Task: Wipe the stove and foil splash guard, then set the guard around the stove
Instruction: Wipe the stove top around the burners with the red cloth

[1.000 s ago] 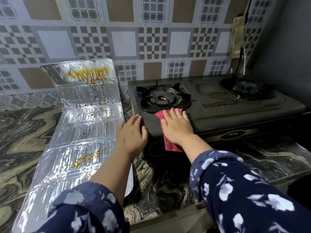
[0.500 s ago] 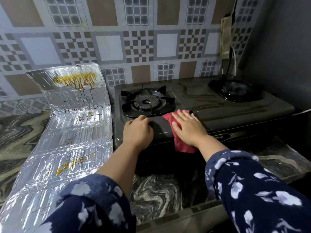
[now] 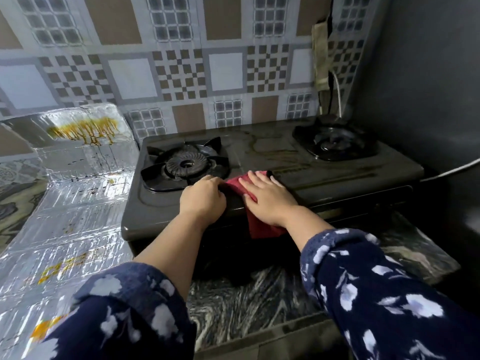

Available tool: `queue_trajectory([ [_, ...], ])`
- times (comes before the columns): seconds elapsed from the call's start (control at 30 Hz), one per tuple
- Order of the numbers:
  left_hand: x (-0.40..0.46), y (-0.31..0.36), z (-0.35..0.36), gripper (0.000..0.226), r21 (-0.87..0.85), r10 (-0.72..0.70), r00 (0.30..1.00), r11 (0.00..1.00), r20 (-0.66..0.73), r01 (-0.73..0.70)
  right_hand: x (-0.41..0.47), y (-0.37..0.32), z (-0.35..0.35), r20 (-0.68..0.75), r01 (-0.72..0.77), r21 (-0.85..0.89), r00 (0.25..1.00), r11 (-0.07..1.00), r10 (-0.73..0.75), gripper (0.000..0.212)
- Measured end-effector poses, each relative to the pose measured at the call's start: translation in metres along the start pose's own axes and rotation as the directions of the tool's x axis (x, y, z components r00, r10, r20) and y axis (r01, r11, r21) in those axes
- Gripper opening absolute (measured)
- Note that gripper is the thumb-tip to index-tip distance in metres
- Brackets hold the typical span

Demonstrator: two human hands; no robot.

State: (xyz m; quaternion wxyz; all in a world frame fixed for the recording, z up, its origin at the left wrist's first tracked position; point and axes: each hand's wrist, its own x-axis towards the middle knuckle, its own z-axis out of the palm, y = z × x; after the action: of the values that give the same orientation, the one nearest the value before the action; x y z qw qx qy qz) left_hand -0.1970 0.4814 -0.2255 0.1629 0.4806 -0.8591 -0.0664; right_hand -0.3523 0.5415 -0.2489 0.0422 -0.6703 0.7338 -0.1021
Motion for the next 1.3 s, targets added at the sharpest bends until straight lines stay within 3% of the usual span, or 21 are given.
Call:
queue_trajectory([
  [0.17, 0.010, 0.040, 0.012, 0.035, 0.023, 0.051, 0.999, 0.998, -0.003, -0.051, 0.003, 0.074, -0.019, 0.030, -0.194, -0.048, 0.980, 0.980, 0.195, 0.058],
  [0.3, 0.014, 0.047, 0.017, 0.038, 0.029, 0.063, 0.998, 0.998, 0.005, -0.063, 0.039, 0.077, -0.019, 0.073, -0.299, -0.063, 0.950, 0.952, 0.303, 0.059],
  [0.53, 0.022, 0.052, 0.017, 0.035, 0.021, -0.003, 1.000, 1.000, -0.010, 0.004, 0.026, 0.042, -0.014, 0.076, -0.034, 0.024, 0.997, 0.999, 0.032, 0.050],
  [0.63, 0.030, 0.076, 0.019, 0.033, -0.005, 0.009, 1.000, 1.000, 0.016, -0.009, -0.005, 0.065, -0.016, 0.008, -0.024, 0.032, 1.000, 0.999, 0.023, 0.049],
  [0.8, 0.042, 0.137, 0.033, 0.033, -0.004, 0.150, 0.980, 0.988, 0.132, -0.151, -0.038, 0.141, -0.032, -0.014, -0.256, -0.007, 0.967, 0.967, 0.256, 0.054],
  [0.93, 0.057, 0.169, 0.047, 0.046, -0.002, 0.252, 0.948, 0.967, 0.193, -0.256, -0.045, 0.184, -0.041, -0.035, -0.394, -0.029, 0.919, 0.919, 0.393, 0.057],
  [1.07, 0.078, 0.181, 0.054, 0.046, 0.021, 0.269, 0.929, 0.959, 0.254, -0.284, -0.048, 0.222, -0.050, -0.054, -0.534, -0.021, 0.845, 0.845, 0.533, 0.060],
  [1.3, 0.112, 0.172, 0.065, 0.037, 0.062, 0.259, 0.949, 0.960, 0.181, -0.274, -0.026, 0.283, -0.067, -0.055, -0.718, -0.037, 0.696, 0.695, 0.716, 0.061],
])
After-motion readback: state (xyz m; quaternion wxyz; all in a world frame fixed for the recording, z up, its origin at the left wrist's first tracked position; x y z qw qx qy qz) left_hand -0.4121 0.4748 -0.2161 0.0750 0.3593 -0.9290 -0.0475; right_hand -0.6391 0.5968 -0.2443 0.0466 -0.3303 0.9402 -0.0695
